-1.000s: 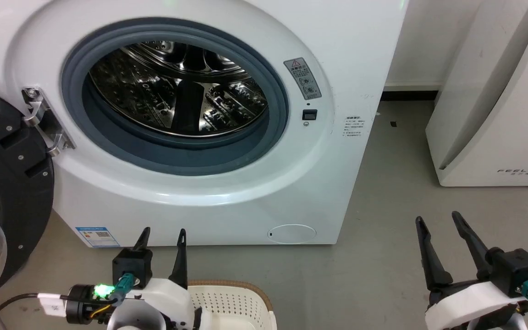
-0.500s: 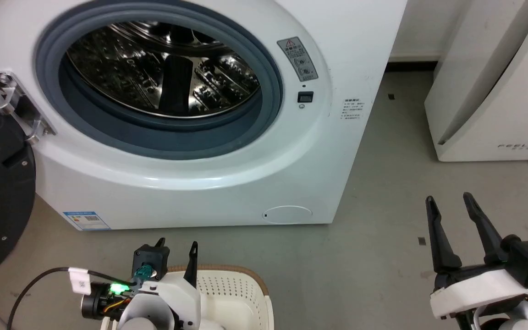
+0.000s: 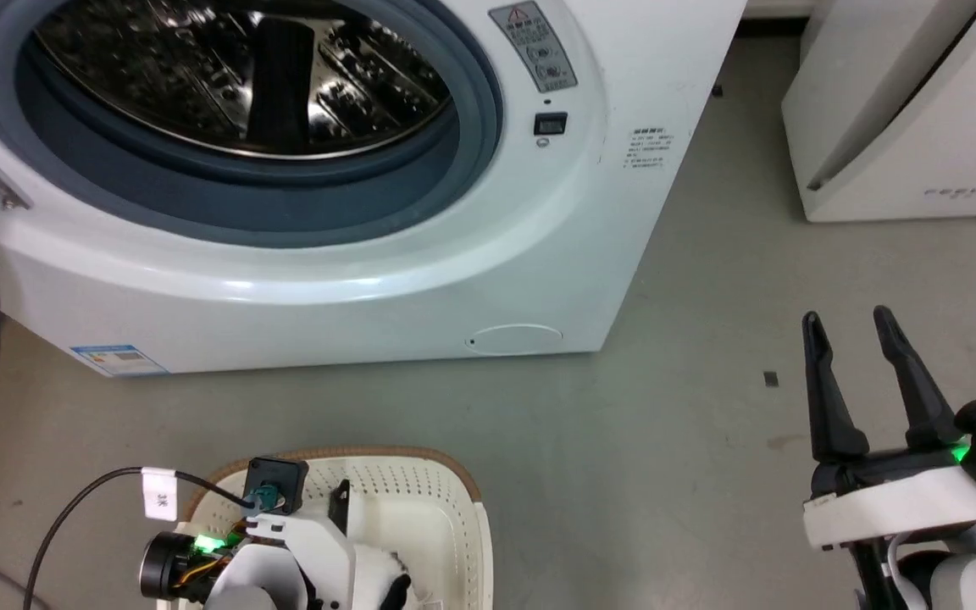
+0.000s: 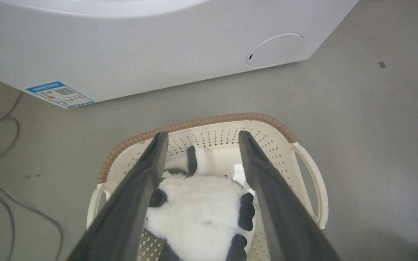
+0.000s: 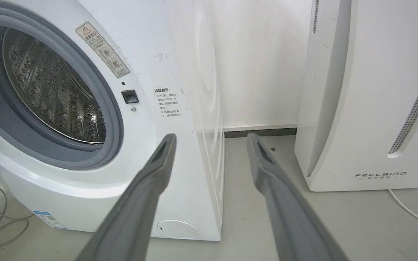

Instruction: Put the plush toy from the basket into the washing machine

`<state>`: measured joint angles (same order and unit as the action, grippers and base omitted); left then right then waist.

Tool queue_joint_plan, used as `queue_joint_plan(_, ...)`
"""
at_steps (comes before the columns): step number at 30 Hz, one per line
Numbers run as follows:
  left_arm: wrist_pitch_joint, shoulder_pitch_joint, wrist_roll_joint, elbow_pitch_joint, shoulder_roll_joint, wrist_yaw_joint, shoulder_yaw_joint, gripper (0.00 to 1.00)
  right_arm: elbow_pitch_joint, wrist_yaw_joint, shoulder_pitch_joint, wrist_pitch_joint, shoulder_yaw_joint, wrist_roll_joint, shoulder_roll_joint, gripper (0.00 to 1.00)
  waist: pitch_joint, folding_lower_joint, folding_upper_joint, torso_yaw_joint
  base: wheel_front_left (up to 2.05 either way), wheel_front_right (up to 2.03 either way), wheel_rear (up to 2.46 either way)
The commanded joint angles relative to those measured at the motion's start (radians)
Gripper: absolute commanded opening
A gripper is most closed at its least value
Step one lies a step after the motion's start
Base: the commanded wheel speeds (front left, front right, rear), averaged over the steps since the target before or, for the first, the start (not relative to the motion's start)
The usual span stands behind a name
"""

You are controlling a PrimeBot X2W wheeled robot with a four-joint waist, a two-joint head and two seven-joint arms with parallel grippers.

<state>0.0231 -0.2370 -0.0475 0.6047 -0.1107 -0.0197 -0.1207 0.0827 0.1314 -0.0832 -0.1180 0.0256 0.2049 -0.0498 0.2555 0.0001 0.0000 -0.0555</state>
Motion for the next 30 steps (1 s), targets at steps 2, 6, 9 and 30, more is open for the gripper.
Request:
queue_joint_plan(2, 0.021, -0.031, -0.002, 0.042, -0.010, 0.004, -0.016, 1.00, 0.014, 0.000, -0.032, -0.014, 0.002, 0.015, 0.000, 1.00, 0.047, -0.0001, 0.0000, -0.011, 0.00, 0.00, 0.00)
queue_joint_plan(6, 0.053, -0.054, 0.002, 0.083, -0.020, 0.000, -0.037, 1.00, 0.024, 0.000, -0.052, -0.022, 0.001, 0.026, 0.000, 1.00, 0.094, -0.0001, 0.0000, -0.016, 0.00, 0.00, 0.00)
queue_joint_plan(9, 0.064, -0.077, 0.006, 0.114, -0.023, -0.003, -0.054, 1.00, 0.033, 0.000, -0.069, -0.028, 0.002, 0.032, 0.000, 1.00, 0.130, -0.0001, 0.0000, -0.017, 0.00, 0.00, 0.00)
queue_joint_plan(30, 0.106, -0.242, -0.003, 0.320, -0.045, 0.005, -0.139, 1.00, 0.085, 0.000, -0.164, -0.070, 0.011, 0.078, 0.000, 1.00, 0.350, -0.0001, 0.0000, -0.020, 0.00, 0.00, 0.00)
